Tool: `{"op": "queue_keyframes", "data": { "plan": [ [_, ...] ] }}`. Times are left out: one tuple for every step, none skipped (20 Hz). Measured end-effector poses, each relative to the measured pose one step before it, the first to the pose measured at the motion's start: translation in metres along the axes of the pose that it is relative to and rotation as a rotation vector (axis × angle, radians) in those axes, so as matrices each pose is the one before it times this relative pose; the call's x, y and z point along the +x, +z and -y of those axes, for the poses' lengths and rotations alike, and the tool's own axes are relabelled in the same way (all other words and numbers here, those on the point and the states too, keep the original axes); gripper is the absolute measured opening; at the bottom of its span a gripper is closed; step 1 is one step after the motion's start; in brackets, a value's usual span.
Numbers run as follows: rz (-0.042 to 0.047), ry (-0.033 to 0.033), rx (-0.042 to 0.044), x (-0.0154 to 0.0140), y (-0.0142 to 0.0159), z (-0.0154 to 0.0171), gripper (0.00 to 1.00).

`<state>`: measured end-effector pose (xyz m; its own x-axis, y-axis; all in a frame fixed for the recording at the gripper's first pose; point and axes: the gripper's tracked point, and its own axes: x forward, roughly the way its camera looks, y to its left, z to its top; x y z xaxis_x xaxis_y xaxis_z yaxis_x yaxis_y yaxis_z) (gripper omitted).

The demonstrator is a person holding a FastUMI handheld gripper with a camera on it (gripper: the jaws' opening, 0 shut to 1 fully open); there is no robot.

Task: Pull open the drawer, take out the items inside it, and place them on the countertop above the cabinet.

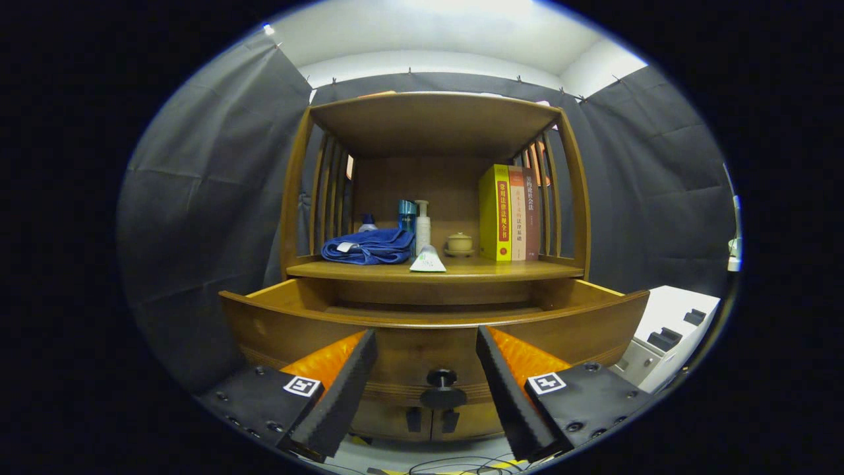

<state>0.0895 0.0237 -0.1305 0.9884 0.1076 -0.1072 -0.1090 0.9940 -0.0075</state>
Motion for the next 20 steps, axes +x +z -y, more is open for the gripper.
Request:
{"op": "queue_keyframes", "data": {
  "plan": [
    [-0.01282,-0.00354,0.00347,0.00584,-0.00378,0.00220,0.99],
    [-0.01631,-0.00750,0.00906,0.00464,-0.00267,0.00174,0.99],
    [0.01326,0.00013,0.01449,0.00589,0.00298,-0.00089,0.99],
    [0.01096,-0.00278,-0.00728,0.00013,0.00511,0.00025,0.99],
    [0.02046,-0.00289,-0.01749,0.00477,0.00306,-0.00126,0.99],
    [-0.00360,-0.00201,-0.00632,0.00515,-0.00058,-0.00172,0.99],
    [-0.00615,-0.00071,-0.01057,-0.00099,0.00019,0.00017,0.99],
    [-0.00220,-0.00071,-0.00501,0.00810,0.00015,0.00010,0.99],
    [-0.00473,-0.00030,-0.00308,0.00672,-0.00039,0.00065,0.99],
    [-0.00509,0.00061,0.00308,0.01385,0.00166,-0.00092,0.99],
    [0.00068,0.00079,0.00531,0.01188,-0.00024,0.00006,0.99],
    [0.00048,0.00040,0.00503,0.01264,0.00062,0.00071,0.99],
    [-0.00027,-0.00120,-0.00285,0.01208,-0.00071,0.00071,0.99],
    [-0.00261,-0.00184,-0.00269,0.00916,0.00015,0.00019,0.99],
    [-0.00176,-0.00183,-0.00273,0.00998,-0.00005,-0.00106,0.99],
    [-0.00405,-0.00150,-0.00156,0.00787,0.00019,-0.00021,0.99],
    [-0.00059,-0.00046,0.00264,0.00759,0.00006,0.00020,0.98],
    [0.00058,-0.00052,0.00413,0.00810,0.00085,0.00015,0.98],
    [-0.00052,-0.00012,-0.00098,0.00746,0.00116,-0.00031,0.98],
    [-0.00092,0.00090,-0.00402,0.00503,0.00054,0.00029,0.98]
  ]
}}
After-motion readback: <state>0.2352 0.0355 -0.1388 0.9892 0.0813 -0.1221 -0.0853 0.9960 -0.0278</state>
